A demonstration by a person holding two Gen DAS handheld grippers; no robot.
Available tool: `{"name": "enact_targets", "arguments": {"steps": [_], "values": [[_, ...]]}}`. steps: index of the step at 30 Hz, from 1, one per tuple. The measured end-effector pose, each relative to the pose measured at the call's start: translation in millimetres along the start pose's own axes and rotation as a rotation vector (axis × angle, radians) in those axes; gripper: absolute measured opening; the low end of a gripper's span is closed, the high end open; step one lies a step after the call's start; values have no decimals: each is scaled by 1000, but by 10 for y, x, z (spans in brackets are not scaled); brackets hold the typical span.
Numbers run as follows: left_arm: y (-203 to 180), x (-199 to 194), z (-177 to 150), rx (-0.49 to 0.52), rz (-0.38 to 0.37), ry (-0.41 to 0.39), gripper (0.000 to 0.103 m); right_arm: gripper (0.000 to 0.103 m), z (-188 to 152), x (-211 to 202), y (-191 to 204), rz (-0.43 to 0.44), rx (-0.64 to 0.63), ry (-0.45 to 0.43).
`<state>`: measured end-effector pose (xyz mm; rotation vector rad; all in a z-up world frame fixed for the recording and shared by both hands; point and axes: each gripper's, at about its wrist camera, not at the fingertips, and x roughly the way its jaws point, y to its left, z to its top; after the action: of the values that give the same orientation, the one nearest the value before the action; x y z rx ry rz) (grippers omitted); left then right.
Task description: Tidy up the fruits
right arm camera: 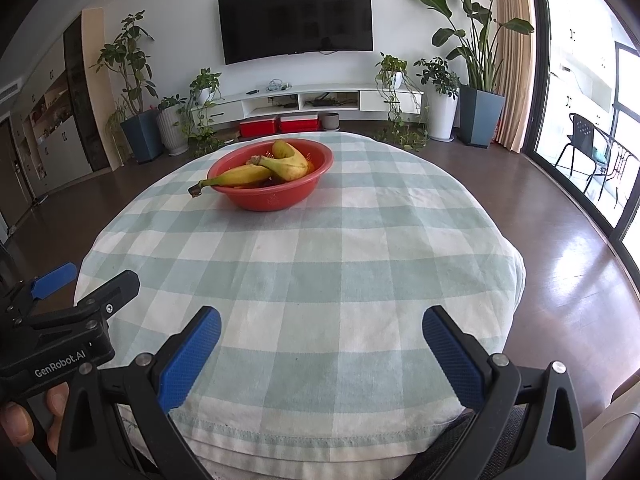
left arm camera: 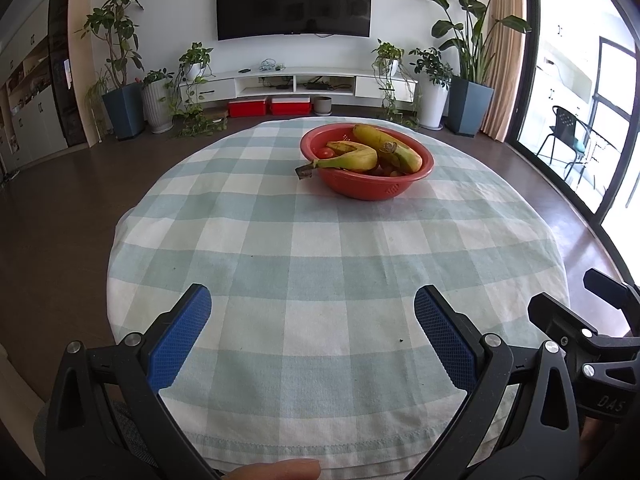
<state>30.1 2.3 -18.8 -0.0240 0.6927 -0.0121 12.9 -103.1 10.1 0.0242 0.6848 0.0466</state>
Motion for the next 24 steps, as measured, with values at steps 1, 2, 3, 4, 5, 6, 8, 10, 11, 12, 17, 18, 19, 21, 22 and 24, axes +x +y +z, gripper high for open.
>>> {"name": "enact_targets", "arguments": {"steps": [1,2,3,4,5,6,8,10,11,12,17,18,19,21,22,24], "values": [[0,-3,8,1,-3,1,103,103,1,-1,0,0,0,0],[1,-3,6,2,-4,1,103,103,-17,-10,-1,0,0,2],[1,-8,12,1,-2,0,103,103,4,-2,1,1,0,1],[2,-6,12,1,-3,1,103,103,-16,-5,3,2,0,3],[1,-9,15,1,-4,1,103,103,-36,-14,5,2,-1,4],[2,-3,7,2,-4,1,103,103,-52,-23,7,2,-1,5],[1,-12,18,2,-3,1,103,103,-55,-27,7,2,0,5],[2,-5,8,2,-2,0,103,103,-49,-27,7,1,0,5],[11,7,-26,2,-2,1,103,103,-47,-22,11,2,0,6],[11,6,-25,2,-3,1,103,103,-44,-19,13,2,0,7],[9,0,-20,3,-4,0,103,103,-62,-33,15,3,-1,9],[11,1,-39,6,-7,-3,103,103,-82,-28,21,3,-1,12],[14,3,-69,8,-8,-6,103,103,-101,-29,29,4,-1,15],[19,-8,-107,7,-15,-13,103,103,-146,-50,35,6,1,20],[17,-24,-110,6,-16,-18,103,103,-168,-62,38,7,2,23],[19,-47,-117,5,-8,-25,103,103,-195,-79,37,7,5,28]]}}
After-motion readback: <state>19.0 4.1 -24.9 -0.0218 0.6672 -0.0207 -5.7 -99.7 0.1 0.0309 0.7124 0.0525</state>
